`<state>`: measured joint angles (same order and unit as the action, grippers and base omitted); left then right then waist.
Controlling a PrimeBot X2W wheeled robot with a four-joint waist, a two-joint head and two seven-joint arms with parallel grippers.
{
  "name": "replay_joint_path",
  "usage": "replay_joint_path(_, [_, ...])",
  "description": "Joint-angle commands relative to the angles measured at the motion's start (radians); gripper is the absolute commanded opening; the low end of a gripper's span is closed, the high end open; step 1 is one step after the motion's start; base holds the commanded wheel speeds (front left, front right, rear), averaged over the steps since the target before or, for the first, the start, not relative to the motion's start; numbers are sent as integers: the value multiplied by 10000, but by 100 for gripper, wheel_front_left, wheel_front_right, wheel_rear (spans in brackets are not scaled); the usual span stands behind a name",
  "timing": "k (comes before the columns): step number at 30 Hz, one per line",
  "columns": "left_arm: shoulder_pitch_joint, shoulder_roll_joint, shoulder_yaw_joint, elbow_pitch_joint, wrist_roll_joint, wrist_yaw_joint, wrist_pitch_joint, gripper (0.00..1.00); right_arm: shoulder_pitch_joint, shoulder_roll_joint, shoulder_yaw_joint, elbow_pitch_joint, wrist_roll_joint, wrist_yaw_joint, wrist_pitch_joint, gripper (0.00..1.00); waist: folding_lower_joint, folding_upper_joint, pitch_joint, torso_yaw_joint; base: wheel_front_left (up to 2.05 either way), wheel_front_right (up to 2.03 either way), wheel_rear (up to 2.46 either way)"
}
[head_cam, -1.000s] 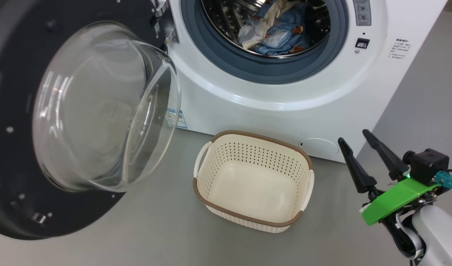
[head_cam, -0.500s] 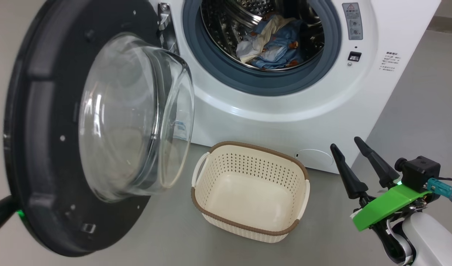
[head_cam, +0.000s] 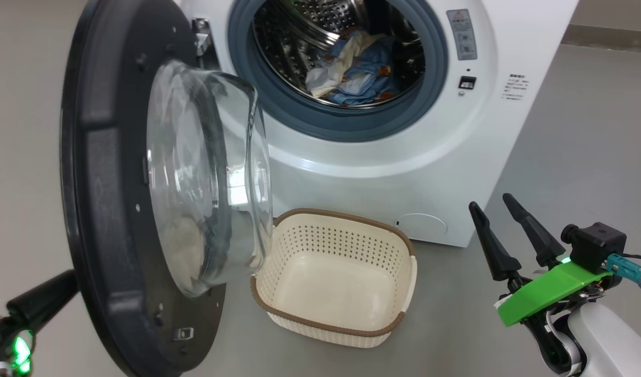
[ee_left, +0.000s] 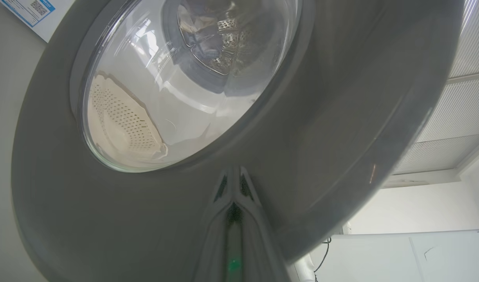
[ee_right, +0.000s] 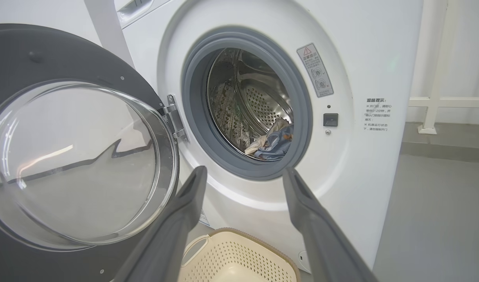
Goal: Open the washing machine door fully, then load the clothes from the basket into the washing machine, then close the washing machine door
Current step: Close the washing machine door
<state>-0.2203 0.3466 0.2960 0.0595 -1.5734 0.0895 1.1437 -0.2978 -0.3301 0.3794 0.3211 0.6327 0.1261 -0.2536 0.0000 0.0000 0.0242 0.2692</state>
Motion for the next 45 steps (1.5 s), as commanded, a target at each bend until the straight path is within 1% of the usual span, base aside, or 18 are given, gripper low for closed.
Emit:
replay_joint_path(1, [-421, 142, 185, -369, -147, -42, 67, 0, 51, -9, 41, -264, -60, 46, -82, 100, 0, 0, 33, -277, 0, 0, 0])
replay_joint_path(4, [-528, -26, 108, -382, -213, -31, 46, 0, 36, 18, -31, -280, -92, 46, -82, 100, 0, 0, 72, -554, 0, 0, 0])
replay_joint_path(10, [-742, -182, 3, -481, -318, 41, 82, 0, 44, 55, -130, -303, -119, 46, -82, 100, 0, 0, 127, -1064, 0, 0, 0])
replay_joint_path(19, [-1070, -266, -222, -570, -248, 81, 111, 0, 54, 168, -266, -339, -146, 46, -82, 100, 0, 0, 222, -2090, 0, 0, 0])
replay_joint_path(32, [-1652, -676, -221, -392, -39, -178, -543, 0, 61, 324, -313, -363, -160, 46, -82, 100, 0, 0, 327, -3522, 0, 0, 0])
replay_joint_path(39, [-1888, -807, -262, -321, 81, -317, -765, 0, -21, 340, -351, -414, -163, 46, -82, 100, 0, 0, 528, -4011, 0, 0, 0])
replay_joint_path(45, [-2048, -856, -277, -178, 139, -469, -863, 0, -15, 347, -426, -432, -179, 46, -82, 100, 0, 0, 627, -4131, 0, 0, 0])
